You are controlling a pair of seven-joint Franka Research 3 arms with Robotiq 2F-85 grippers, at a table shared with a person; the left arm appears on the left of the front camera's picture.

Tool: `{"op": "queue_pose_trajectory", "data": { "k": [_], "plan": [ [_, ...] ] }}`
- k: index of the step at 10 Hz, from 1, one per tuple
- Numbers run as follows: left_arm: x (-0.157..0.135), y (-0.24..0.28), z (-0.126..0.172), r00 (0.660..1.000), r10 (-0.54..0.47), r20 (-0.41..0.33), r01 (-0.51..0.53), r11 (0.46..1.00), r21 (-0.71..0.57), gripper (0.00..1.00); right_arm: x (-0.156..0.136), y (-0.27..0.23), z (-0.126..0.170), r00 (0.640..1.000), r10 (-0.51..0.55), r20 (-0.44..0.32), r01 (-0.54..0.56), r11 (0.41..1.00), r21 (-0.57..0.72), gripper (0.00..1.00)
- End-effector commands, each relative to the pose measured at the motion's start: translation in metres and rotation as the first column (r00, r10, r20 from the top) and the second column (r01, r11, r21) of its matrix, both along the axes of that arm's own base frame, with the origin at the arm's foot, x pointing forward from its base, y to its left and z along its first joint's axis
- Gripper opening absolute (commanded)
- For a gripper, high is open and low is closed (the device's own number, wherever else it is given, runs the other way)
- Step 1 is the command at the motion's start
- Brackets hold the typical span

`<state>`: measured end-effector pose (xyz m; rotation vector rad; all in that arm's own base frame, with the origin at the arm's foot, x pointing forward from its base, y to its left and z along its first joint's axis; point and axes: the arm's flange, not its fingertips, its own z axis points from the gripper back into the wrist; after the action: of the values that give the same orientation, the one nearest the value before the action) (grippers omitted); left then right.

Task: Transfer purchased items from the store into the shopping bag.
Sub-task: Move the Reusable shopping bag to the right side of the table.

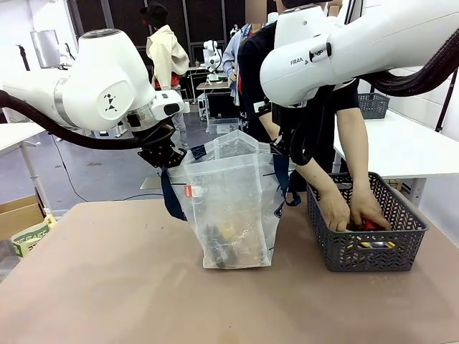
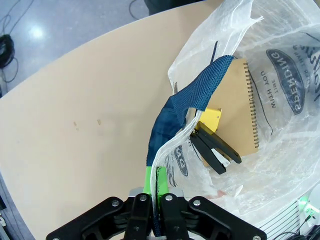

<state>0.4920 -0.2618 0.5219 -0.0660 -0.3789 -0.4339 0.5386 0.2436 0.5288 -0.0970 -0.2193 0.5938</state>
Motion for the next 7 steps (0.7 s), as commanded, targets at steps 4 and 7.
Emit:
{"op": "queue_pose_trajectory", "data": {
  "k": [4,7],
  "plan": [
    [0.0001,0.0004,-0.0003,1.0,0.004,0.001,-0.004,1.0,-0.001,0.0,-0.0042,-0.0022,0.0018,0.998,0.059,0.027,-0.06,0.997,0.037,0.0],
    [0.0001,0.0004,-0.0003,1.0,0.004,0.001,-0.004,1.0,-0.001,0.0,-0.0059,-0.0023,0.0021,0.996,0.068,0.056,-0.07,0.997,0.037,0.0]
  ]
}}
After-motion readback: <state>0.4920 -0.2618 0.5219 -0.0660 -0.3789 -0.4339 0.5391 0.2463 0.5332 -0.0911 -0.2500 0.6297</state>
